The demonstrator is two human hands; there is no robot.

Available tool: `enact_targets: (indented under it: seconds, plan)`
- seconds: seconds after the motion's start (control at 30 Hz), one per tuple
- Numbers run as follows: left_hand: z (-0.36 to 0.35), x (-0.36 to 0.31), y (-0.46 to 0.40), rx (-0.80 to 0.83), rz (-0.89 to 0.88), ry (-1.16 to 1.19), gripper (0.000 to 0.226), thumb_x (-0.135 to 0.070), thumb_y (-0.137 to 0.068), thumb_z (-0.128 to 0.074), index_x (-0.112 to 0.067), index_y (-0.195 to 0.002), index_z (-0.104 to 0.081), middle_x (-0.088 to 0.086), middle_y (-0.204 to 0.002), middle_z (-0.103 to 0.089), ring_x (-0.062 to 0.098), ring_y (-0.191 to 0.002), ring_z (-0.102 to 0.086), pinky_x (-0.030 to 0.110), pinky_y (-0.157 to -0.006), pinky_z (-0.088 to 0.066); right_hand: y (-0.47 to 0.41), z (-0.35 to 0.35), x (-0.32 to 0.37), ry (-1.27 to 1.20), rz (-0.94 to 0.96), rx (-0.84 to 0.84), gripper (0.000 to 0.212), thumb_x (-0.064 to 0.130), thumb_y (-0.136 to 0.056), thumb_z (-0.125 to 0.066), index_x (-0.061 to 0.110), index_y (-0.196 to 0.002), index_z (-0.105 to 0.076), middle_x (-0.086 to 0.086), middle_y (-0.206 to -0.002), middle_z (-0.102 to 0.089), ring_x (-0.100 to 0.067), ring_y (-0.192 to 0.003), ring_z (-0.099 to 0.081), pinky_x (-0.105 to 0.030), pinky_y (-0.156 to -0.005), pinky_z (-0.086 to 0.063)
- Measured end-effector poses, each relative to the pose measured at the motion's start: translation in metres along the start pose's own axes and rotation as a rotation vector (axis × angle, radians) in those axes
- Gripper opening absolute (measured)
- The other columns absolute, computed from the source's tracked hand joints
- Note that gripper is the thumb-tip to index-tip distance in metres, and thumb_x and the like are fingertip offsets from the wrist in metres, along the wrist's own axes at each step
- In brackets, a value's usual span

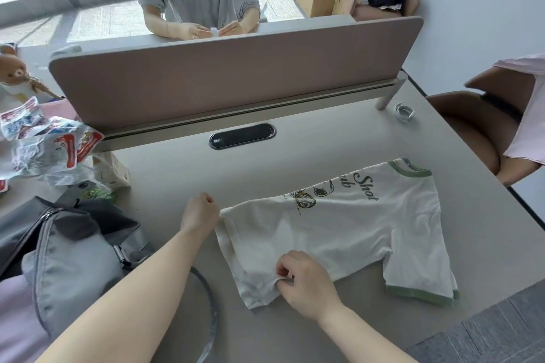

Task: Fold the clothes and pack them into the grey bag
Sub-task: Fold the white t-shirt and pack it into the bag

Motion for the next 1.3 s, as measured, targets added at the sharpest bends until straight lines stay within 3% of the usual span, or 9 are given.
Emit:
enact_targets:
  seconds: [0.13, 0.37, 0.5, 0.6, 0.73, 0.87, 1.0, 1.1, 1.3]
  plan:
    - [-0.007, 0.002, 0.023, 0.254, 0.210, -0.055, 0.047, -0.053, -0.087, -0.050, -0.008, -0.098, -0.058, 0.010, -0.080, -0.068, 0.025, -0.064, -0.064, 0.023, -0.053, -0.045, -0.002, -0.007, 0.008, 0.037, 0.013, 0.002, 0.019, 0.038, -0.075, -0.047, 0.022, -0.080, -0.055, 0.007, -0.084, -0.057, -0.012, -0.084, -0.051, -0.032, -0.067, -0.045]
    - [-0.022, -0.001, 0.032, 0.316, 0.294, 0.056, 0.064, -0.042, -0.084, -0.062, -0.009, -0.131, -0.034, 0.014, -0.087, -0.068, 0.023, -0.051, -0.064, 0.023, -0.043, -0.048, -0.007, 0.017, 0.024, -0.035, 0.039, -0.334, 0.011, 0.026, -0.073, -0.057, 0.026, -0.072, -0.045, 0.008, -0.070, -0.047, -0.008, -0.066, -0.045, -0.029, -0.051, -0.041]
    - [-0.024, -0.002, 0.021, 0.232, 0.206, 0.157, 0.022, -0.025, -0.080, -0.066, -0.004, -0.085, -0.059, 0.008, -0.068, -0.060, 0.023, -0.051, -0.053, 0.025, -0.052, -0.043, -0.007, 0.025, 0.035, -0.047, 0.177, -0.362, 0.013, 0.020, -0.070, -0.061, 0.022, -0.072, -0.048, 0.009, -0.070, -0.046, -0.011, -0.066, -0.045, -0.025, -0.054, -0.037]
    - [-0.016, -0.007, 0.017, 0.151, 0.122, 0.066, 0.021, -0.014, -0.081, -0.056, -0.009, -0.061, -0.053, 0.005, -0.058, -0.052, 0.023, -0.053, -0.047, 0.024, -0.054, -0.037, 0.002, 0.011, 0.028, 0.052, 0.278, -0.256, 0.013, 0.023, -0.069, -0.062, 0.021, -0.070, -0.050, 0.009, -0.070, -0.048, -0.013, -0.067, -0.046, -0.024, -0.054, -0.034]
    - [-0.011, -0.009, 0.014, 0.013, 0.012, 0.024, 0.011, -0.022, -0.085, -0.053, -0.012, -0.081, -0.054, 0.007, -0.085, -0.058, 0.030, -0.079, -0.059, 0.029, -0.060, -0.038, 0.010, -0.014, 0.015, 0.207, 0.378, -0.095, 0.016, 0.029, -0.070, -0.063, 0.020, -0.066, -0.050, 0.007, -0.068, -0.049, -0.015, -0.064, -0.047, -0.024, -0.050, -0.037]
    - [-0.026, -0.008, 0.012, 0.094, -0.154, -0.226, 0.045, -0.035, -0.086, -0.055, -0.021, -0.128, -0.049, 0.005, -0.127, -0.048, 0.029, -0.115, -0.050, 0.035, -0.078, -0.044, 0.009, -0.016, 0.018, 0.231, 0.388, -0.061, 0.011, 0.026, -0.068, -0.060, 0.020, -0.069, -0.050, 0.007, -0.065, -0.048, -0.015, -0.061, -0.047, -0.025, -0.045, -0.037]
    - [-0.025, -0.008, 0.012, 0.036, -0.155, -0.400, 0.020, -0.018, -0.085, -0.048, -0.016, -0.094, -0.065, 0.009, -0.105, -0.067, 0.031, -0.098, -0.060, 0.033, -0.075, -0.050, 0.009, -0.003, 0.024, 0.207, 0.381, -0.156, 0.011, 0.022, -0.068, -0.062, 0.021, -0.069, -0.051, 0.006, -0.065, -0.047, -0.015, -0.055, -0.044, -0.029, -0.043, -0.035]
    - [-0.012, -0.006, 0.003, 0.048, -0.086, -0.201, 0.018, -0.011, -0.081, -0.049, -0.012, -0.079, -0.067, 0.010, -0.090, -0.069, 0.029, -0.080, -0.061, 0.029, -0.064, -0.044, 0.007, 0.002, 0.026, 0.190, 0.336, -0.203, 0.008, 0.019, -0.069, -0.061, 0.021, -0.071, -0.054, 0.006, -0.068, -0.048, -0.015, -0.056, -0.044, -0.028, -0.046, -0.033]
    - [-0.002, 0.003, 0.003, -0.139, -0.183, -0.194, 0.019, -0.012, -0.085, -0.045, -0.017, -0.084, -0.064, 0.009, -0.094, -0.059, 0.033, -0.090, -0.056, 0.035, -0.073, -0.048, 0.018, -0.051, 0.014, 0.335, 0.302, 0.362, 0.038, 0.036, -0.084, -0.034, 0.016, -0.096, -0.064, -0.010, -0.094, -0.062, -0.036, -0.086, -0.062, -0.038, -0.066, -0.042]
Point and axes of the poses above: each hand's wrist, its own y-axis away from the middle knuckle, its own z-axis out of the back of the hand, x = y × z, the point moved 3 cm from there along -y, towards the middle knuckle
